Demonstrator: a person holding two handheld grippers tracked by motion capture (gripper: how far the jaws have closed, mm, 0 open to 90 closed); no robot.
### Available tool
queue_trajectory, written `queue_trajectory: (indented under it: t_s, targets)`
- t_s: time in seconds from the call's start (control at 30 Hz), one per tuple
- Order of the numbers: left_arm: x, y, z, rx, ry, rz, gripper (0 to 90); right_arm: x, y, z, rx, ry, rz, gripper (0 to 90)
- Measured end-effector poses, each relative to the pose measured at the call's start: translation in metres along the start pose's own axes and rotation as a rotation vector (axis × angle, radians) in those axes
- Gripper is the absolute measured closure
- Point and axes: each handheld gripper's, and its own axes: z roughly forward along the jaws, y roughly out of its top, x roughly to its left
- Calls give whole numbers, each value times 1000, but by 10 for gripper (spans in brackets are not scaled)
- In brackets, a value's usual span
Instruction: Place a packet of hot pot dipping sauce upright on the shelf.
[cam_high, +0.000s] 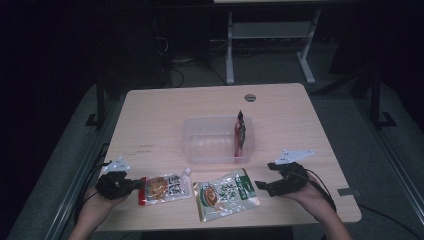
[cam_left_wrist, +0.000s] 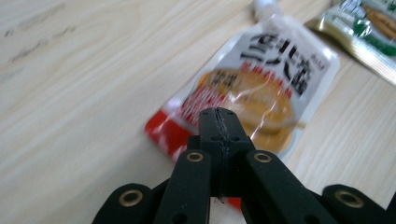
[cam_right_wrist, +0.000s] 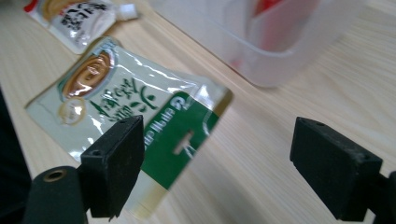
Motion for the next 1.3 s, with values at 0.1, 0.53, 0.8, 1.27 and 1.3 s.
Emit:
queue_trajectory:
  t_s: [0.1,0.53,0.8,1.27,1.3]
  targets:
    - [-6,12,7,-6,-8,19,896,6,7,8,4,34,-21,179]
    - [-16,12,30,45,-24,47,896,46,48,55,18,166,-136,191]
    - [-19,14,35,49,-26,67,897,67,69,85,30,231,-168,197]
    - [-21,12,46,89,-25,72,900,84,84,135,78,320,-136,224]
    - [-21,12,46,89,-23,78,900,85,85,139,80,328,-132,229]
